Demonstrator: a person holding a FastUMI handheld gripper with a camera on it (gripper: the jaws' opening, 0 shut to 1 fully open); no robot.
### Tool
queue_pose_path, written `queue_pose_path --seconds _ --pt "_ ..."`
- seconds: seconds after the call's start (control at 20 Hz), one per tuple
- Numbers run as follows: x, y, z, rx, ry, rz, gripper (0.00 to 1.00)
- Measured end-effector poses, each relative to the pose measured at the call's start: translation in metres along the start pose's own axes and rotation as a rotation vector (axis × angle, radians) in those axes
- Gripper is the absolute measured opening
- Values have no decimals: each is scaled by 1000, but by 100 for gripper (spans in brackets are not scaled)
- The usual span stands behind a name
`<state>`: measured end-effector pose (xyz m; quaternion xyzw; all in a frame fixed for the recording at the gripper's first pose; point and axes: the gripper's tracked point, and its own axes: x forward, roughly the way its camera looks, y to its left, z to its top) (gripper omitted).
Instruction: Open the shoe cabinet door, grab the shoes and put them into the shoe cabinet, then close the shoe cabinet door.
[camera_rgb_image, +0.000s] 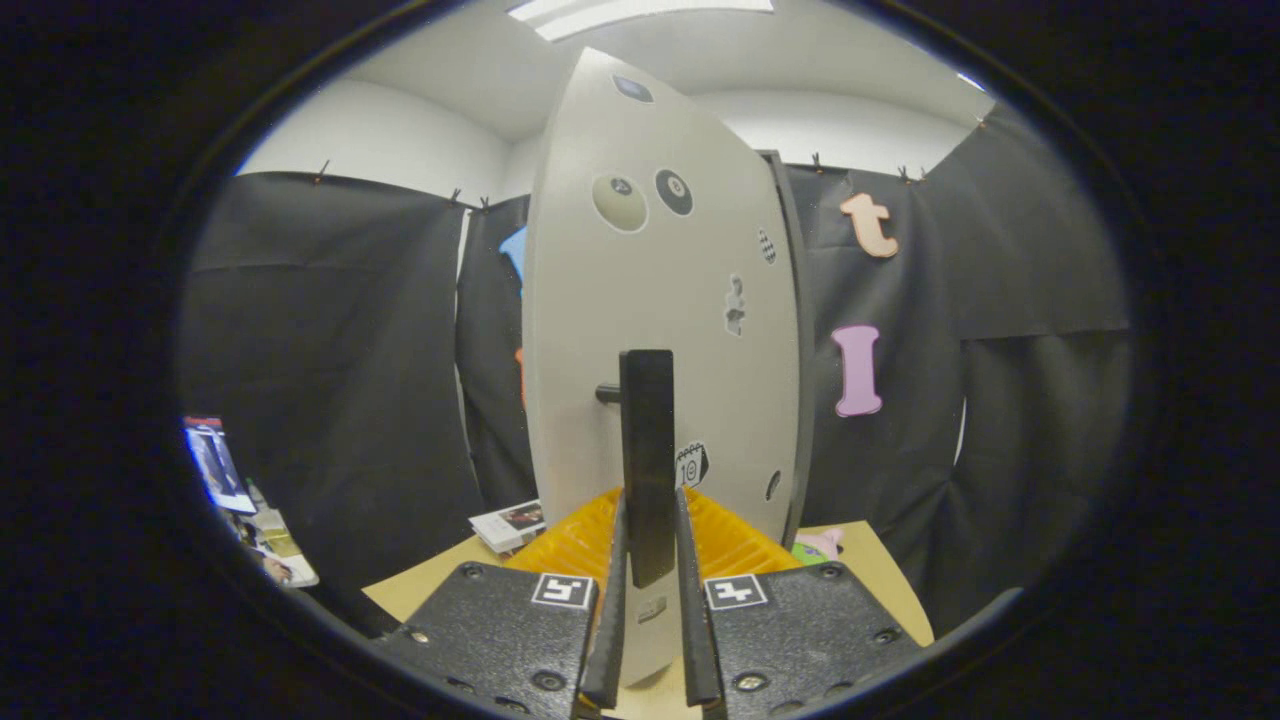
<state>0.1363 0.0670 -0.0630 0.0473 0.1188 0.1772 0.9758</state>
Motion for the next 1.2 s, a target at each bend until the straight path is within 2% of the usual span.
queue_pose_path --seconds 0.2,0.45,0.55,0.65,0.85,0.9,0.95,1.0,1.05,1.2 --pt "-4 -15 1 -2 -19 -48 28" --pt "-10 -42 2 -31 -31 -156 27" --pt "-17 -53 6 -24 -43 -227 27" --pt "-21 -70 12 -46 -76 -311 22" --pt "-37 -91 24 -43 -180 -408 21" --pt "-34 -81 25 -30 -193 -368 23" --pt "-31 -69 22 -19 -187 -312 26" --pt "-29 -62 16 -16 -170 -278 41" --pt "-30 -56 11 -17 -159 -249 47" --pt "-33 -48 1 -56 -122 -215 86"
